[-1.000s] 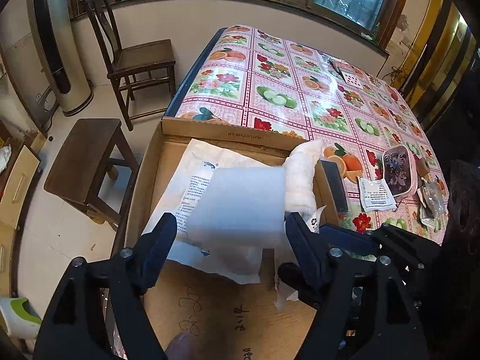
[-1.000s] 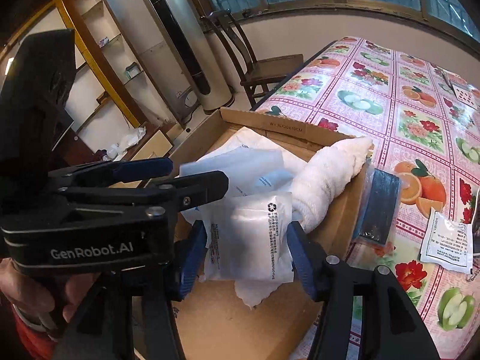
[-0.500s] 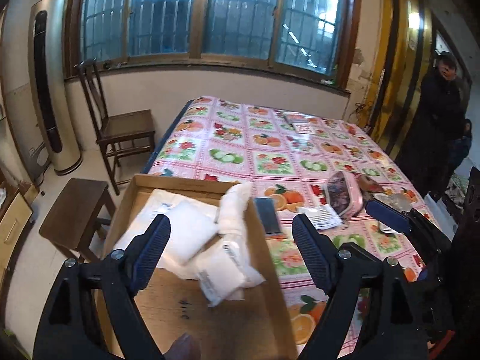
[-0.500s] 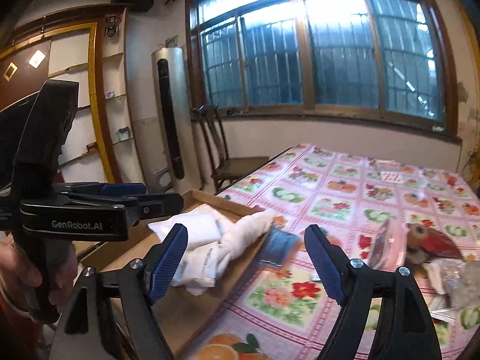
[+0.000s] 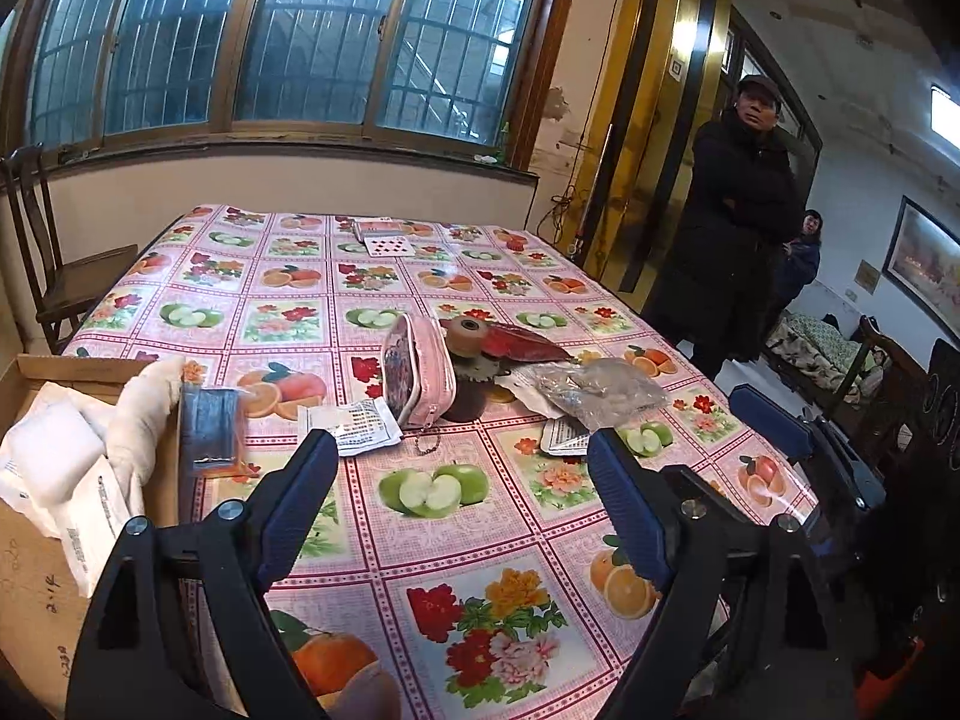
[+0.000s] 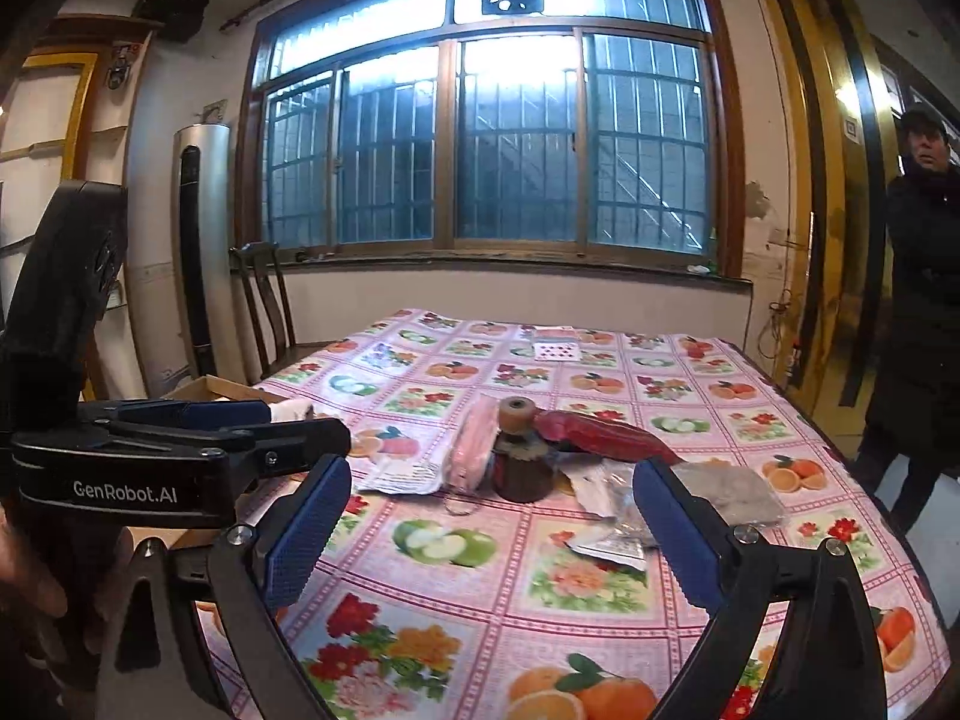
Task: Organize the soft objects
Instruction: 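Move both open tools back over the items on the table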
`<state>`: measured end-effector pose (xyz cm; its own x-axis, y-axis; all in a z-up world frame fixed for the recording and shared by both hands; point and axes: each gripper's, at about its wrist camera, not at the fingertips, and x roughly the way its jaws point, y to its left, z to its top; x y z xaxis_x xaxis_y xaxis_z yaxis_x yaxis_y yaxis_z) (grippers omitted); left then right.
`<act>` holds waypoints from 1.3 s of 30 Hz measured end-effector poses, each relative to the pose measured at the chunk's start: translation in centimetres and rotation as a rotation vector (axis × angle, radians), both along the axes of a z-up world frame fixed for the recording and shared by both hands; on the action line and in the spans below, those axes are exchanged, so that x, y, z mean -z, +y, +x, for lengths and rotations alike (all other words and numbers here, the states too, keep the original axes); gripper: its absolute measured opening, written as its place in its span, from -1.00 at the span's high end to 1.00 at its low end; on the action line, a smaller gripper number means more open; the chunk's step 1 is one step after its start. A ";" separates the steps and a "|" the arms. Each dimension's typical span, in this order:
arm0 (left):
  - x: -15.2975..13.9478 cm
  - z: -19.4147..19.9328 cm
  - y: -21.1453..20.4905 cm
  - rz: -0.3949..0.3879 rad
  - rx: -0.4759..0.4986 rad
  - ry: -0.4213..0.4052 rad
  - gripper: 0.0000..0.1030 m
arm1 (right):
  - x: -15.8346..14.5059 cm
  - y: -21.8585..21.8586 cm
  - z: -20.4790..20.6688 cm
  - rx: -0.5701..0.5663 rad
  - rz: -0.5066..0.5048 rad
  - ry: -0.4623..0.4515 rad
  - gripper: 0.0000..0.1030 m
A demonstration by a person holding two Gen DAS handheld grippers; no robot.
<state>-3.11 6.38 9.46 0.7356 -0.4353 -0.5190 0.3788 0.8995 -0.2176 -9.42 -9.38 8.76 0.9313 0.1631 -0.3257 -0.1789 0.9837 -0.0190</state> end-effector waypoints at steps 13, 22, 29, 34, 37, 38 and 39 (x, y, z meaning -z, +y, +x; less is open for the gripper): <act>3.6 4.7 -2.2 0.135 -0.097 0.112 -0.66 | 2.9 -7.6 3.7 0.126 0.069 0.162 -0.87; 6.0 7.7 -2.4 0.139 -0.138 0.219 -0.66 | 4.7 -9.0 6.6 0.140 0.069 0.259 -0.87; 7.2 9.0 -2.7 0.153 -0.155 0.255 -0.66 | 5.8 -9.5 7.9 0.139 0.055 0.302 -0.87; 7.8 10.1 -3.5 0.189 -0.168 0.279 -0.66 | 6.5 -9.8 9.1 0.139 0.018 0.361 -0.87; 8.3 11.2 -3.9 0.196 -0.176 0.312 -0.66 | 6.3 -10.2 10.4 0.135 -0.005 0.394 -0.88; 8.4 11.7 -4.1 0.201 -0.180 0.322 -0.66 | 6.2 -10.5 11.0 0.127 -0.003 0.417 -0.88; 8.5 12.1 -4.3 0.212 -0.187 0.331 -0.66 | 6.1 -10.7 11.7 0.115 -0.001 0.442 -0.88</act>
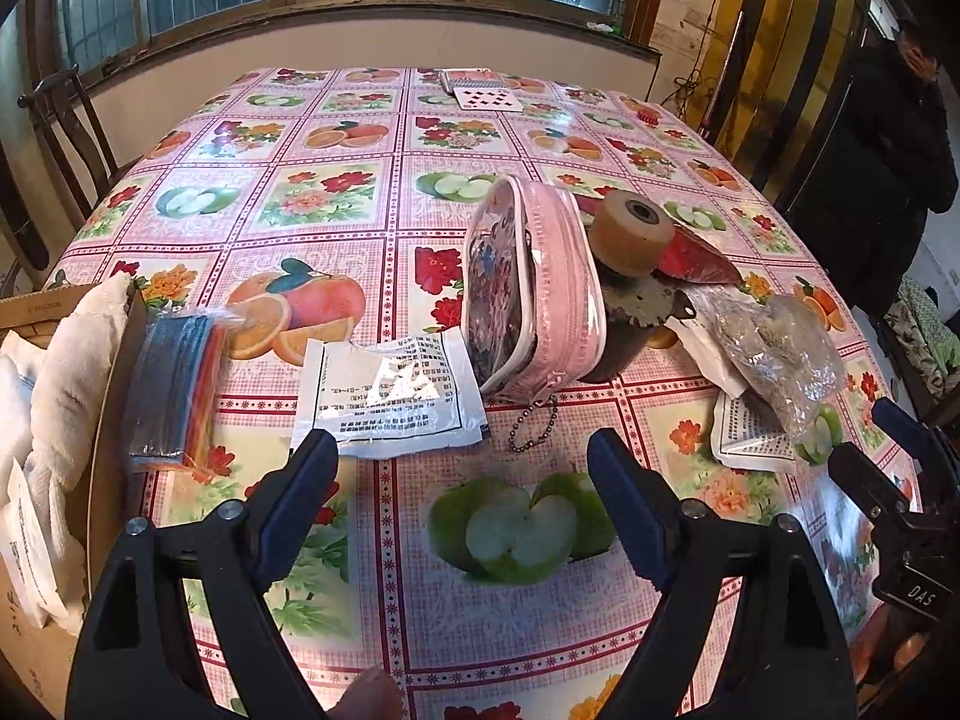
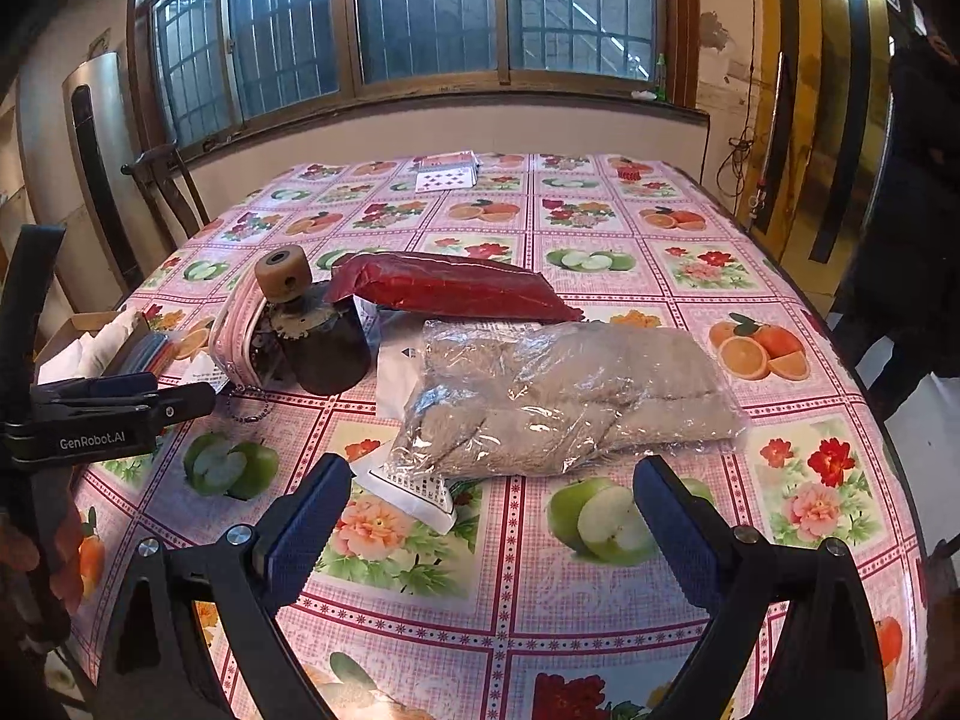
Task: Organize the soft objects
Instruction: 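Move both open tools back over the items on the table, then grasp the clear bag of beige items with the right tool while the left tool grasps a printed white sachet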
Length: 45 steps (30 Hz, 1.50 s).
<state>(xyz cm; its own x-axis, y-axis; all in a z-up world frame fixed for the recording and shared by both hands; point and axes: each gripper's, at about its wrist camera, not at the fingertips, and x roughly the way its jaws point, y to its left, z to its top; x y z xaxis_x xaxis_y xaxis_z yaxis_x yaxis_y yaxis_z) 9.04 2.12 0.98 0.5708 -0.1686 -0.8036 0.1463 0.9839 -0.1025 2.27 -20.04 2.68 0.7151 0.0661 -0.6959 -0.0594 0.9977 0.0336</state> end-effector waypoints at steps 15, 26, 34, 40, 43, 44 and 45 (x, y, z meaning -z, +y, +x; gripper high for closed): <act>0.6 3.6 -1.7 0.063 -0.047 0.040 -0.66 | 0.2 -0.4 4.9 -0.078 0.060 0.117 -0.88; -0.3 4.8 -1.8 0.029 -0.088 0.032 -0.66 | 2.0 1.2 7.7 -0.106 -0.132 0.184 -0.88; 0.9 6.1 -0.2 -0.056 -0.119 0.109 -0.34 | 3.8 -1.0 8.0 -0.037 -0.034 0.254 0.15; 1.6 6.5 0.7 -0.090 -0.120 0.157 0.80 | 3.3 -2.6 7.1 -0.034 0.094 0.264 0.57; 1.3 6.3 1.3 -0.105 -0.125 0.149 0.95 | 3.4 -3.1 6.9 -0.030 0.144 0.262 0.57; 1.2 6.3 1.4 -0.107 -0.124 0.147 0.95 | 3.4 -3.3 6.9 -0.026 0.153 0.258 0.57; 1.0 6.2 1.5 -0.112 -0.115 0.139 0.95 | 3.3 -3.3 6.8 -0.024 0.157 0.254 0.57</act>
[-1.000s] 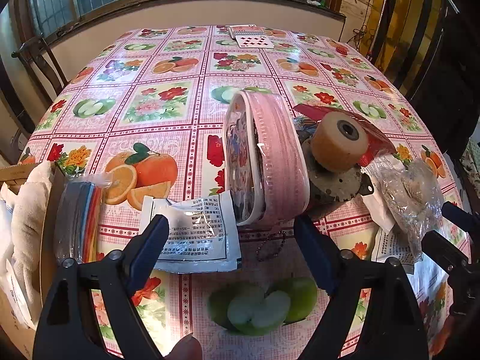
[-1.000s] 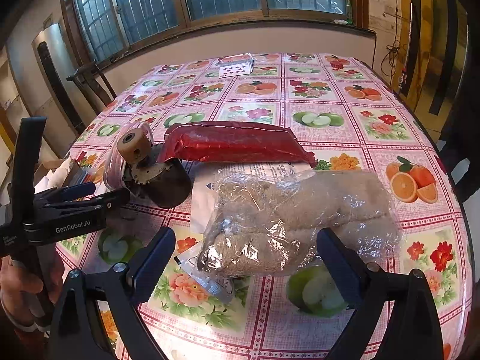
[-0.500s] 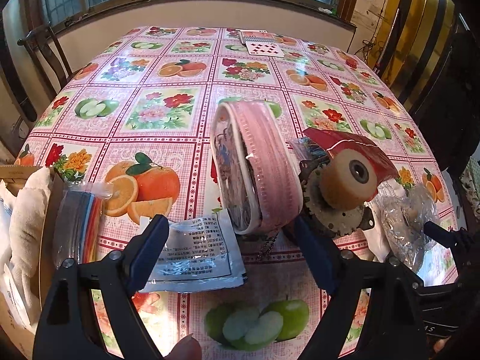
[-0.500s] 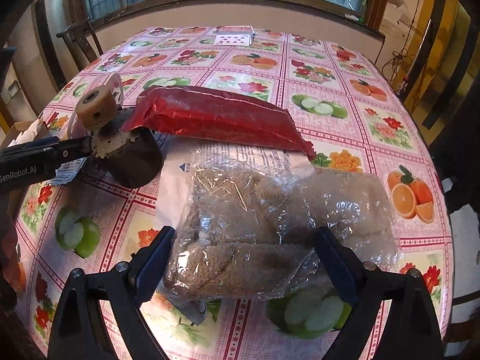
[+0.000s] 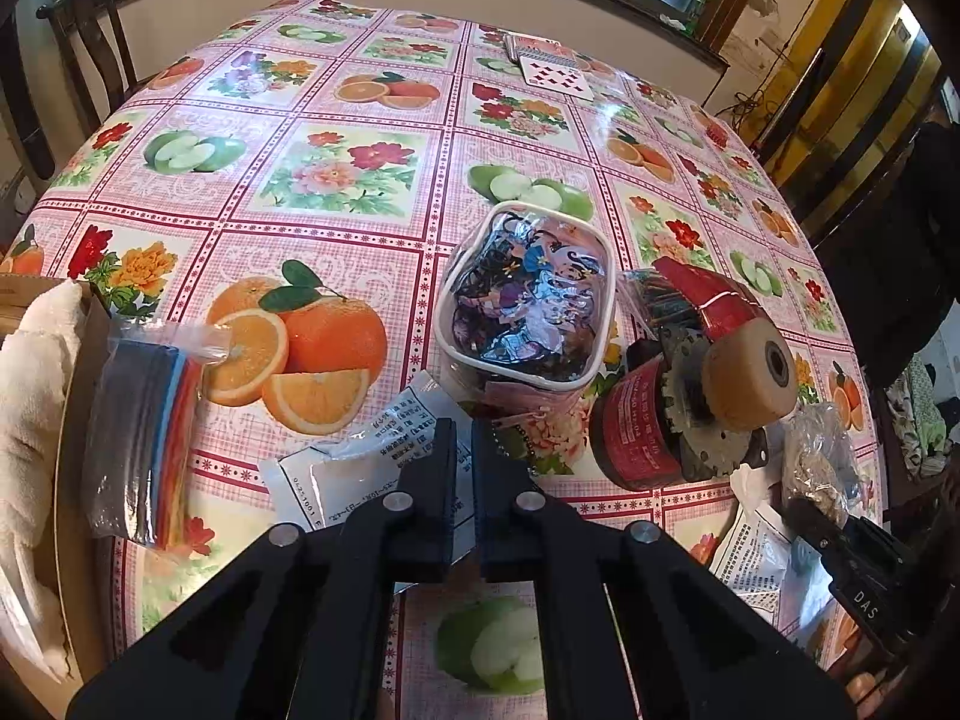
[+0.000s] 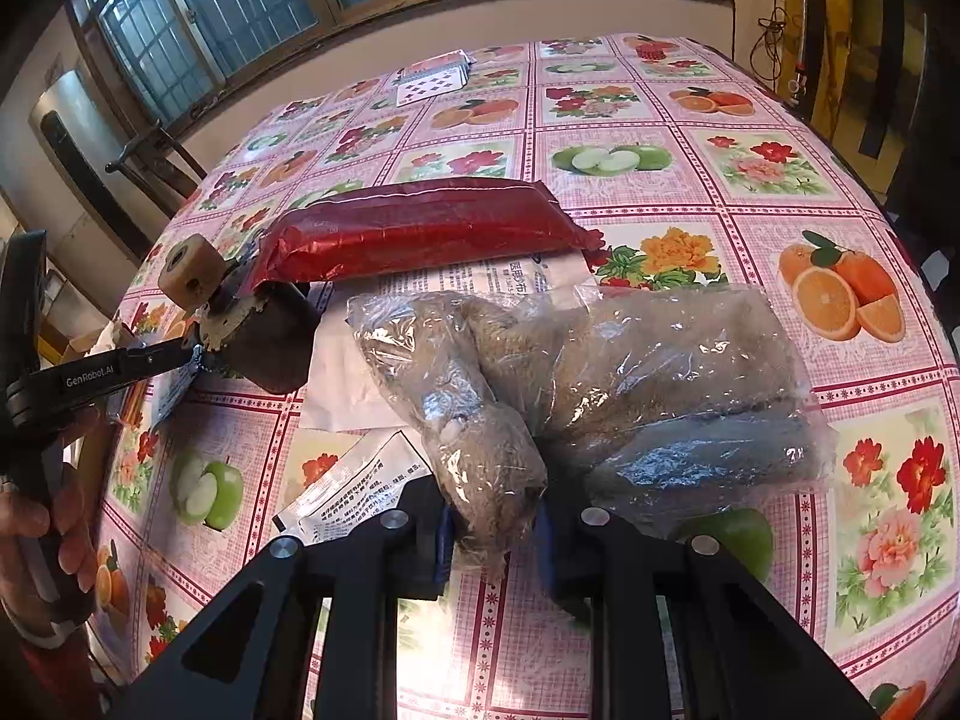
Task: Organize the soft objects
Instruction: 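Grasp the clear bag of beige items with the right tool while the left tool grasps a printed white sachet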
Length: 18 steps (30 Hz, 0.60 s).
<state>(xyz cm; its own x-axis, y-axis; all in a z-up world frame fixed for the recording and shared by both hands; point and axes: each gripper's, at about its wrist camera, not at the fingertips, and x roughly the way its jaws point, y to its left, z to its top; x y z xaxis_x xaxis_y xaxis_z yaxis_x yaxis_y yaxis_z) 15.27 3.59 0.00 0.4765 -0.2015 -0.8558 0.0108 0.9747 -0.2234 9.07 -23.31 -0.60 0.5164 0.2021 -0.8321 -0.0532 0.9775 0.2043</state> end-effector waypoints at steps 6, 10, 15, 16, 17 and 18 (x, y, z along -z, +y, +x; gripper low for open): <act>-2.6 -0.5 0.0 0.023 0.050 -0.088 -0.21 | -0.4 0.4 -0.1 -0.004 0.020 -0.019 0.58; -2.9 -0.9 0.6 0.063 0.091 -0.076 -0.35 | -0.4 0.6 0.0 -0.010 0.029 -0.024 0.58; -1.4 -1.9 -0.7 0.230 0.214 -0.062 -0.63 | -0.1 0.4 0.1 -0.002 0.055 -0.017 0.57; -0.9 -2.0 -0.9 0.248 0.237 -0.055 -0.63 | 0.0 0.3 0.2 -0.001 0.058 -0.015 0.57; -0.5 -2.0 -1.2 0.267 0.252 -0.049 -0.63 | 0.0 0.3 0.2 -0.001 0.057 -0.016 0.57; 0.0 -1.9 -1.3 0.290 0.257 -0.044 -0.63 | -0.1 0.4 0.1 0.000 0.055 -0.019 0.57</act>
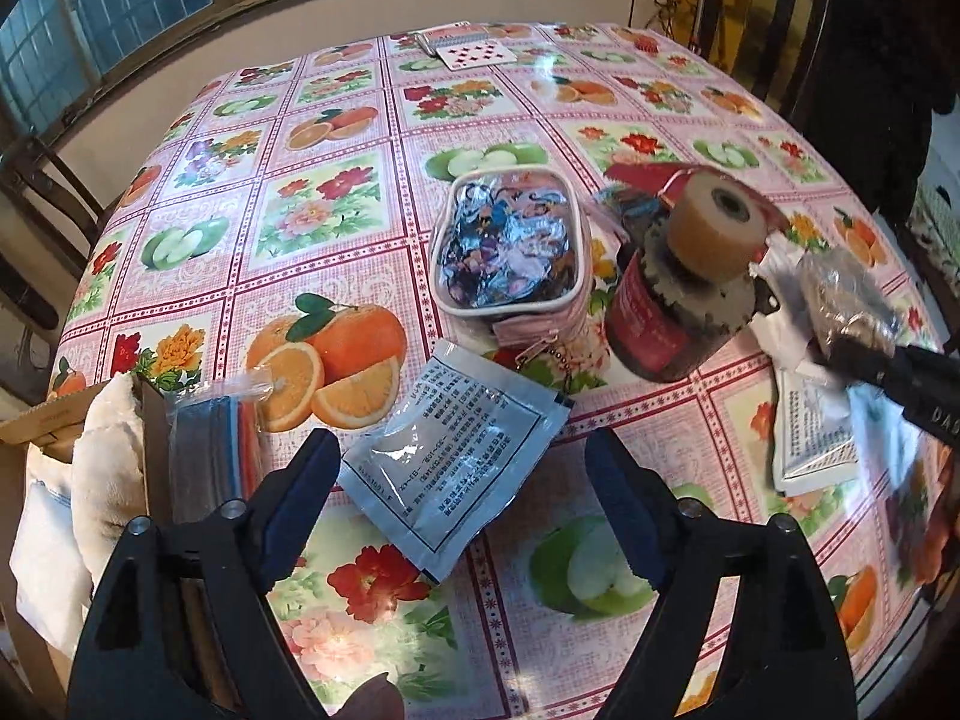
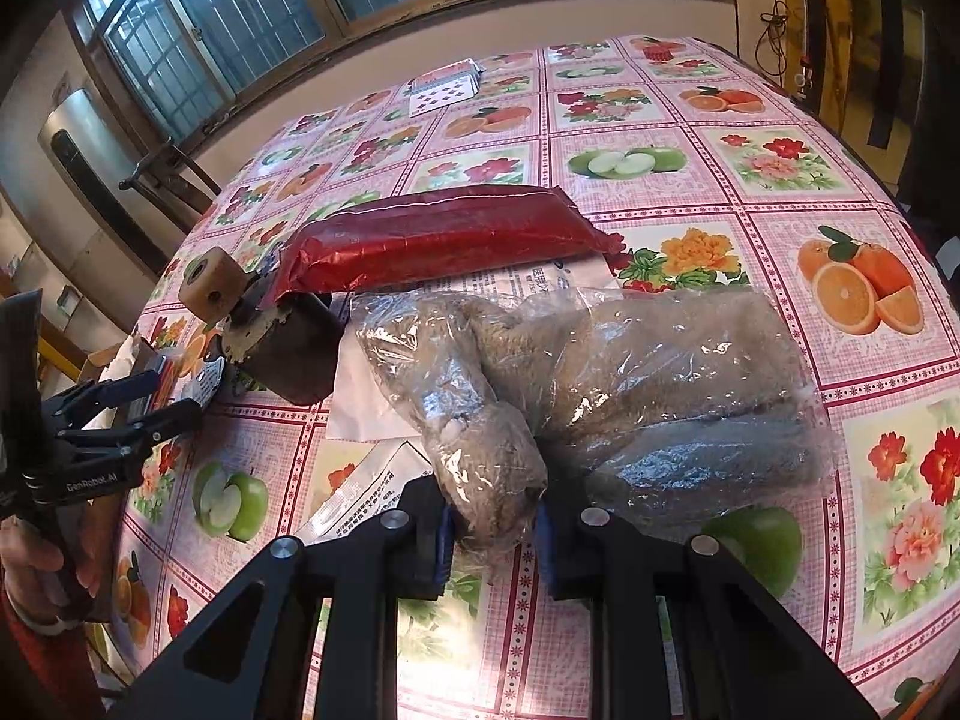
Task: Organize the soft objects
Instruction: 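Grasp the clear bag of beige items with the right tool while the left tool grasps a printed white sachet, then carry bag and sachet into the cardboard box and open both tools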
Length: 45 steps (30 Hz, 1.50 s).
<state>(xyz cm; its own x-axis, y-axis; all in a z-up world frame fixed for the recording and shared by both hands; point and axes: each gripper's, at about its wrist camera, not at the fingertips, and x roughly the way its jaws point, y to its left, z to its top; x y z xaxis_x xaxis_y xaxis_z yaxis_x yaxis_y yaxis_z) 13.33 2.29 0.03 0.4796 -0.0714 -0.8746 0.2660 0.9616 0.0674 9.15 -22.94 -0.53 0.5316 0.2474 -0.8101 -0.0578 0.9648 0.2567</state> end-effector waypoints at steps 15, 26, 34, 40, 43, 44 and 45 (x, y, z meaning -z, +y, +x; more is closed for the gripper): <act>0.2 -0.1 1.6 -0.062 -0.070 0.046 0.91 | -1.1 0.1 -1.0 -0.003 0.050 -0.054 0.70; -1.7 -1.7 4.6 -0.223 -0.111 0.025 0.97 | -5.2 2.4 -3.6 -0.047 0.064 -0.139 0.72; -5.9 -4.8 8.1 -0.305 -0.110 -0.049 0.98 | -9.9 9.4 -5.2 -0.185 0.069 -0.224 0.72; -9.4 -8.5 14.9 -0.284 -0.173 -0.121 0.98 | -11.6 19.0 -4.5 -0.345 0.080 -0.251 0.72; -9.6 -9.8 18.9 -0.213 -0.247 -0.137 0.98 | -11.4 25.0 -4.0 -0.437 0.087 -0.245 0.72; -9.2 -10.1 20.2 -0.194 -0.276 -0.132 0.98 | -11.1 27.1 -3.9 -0.471 0.081 -0.242 0.72; -8.8 -10.5 21.3 -0.178 -0.303 -0.131 0.98 | -10.8 29.3 -3.9 -0.501 0.068 -0.243 0.72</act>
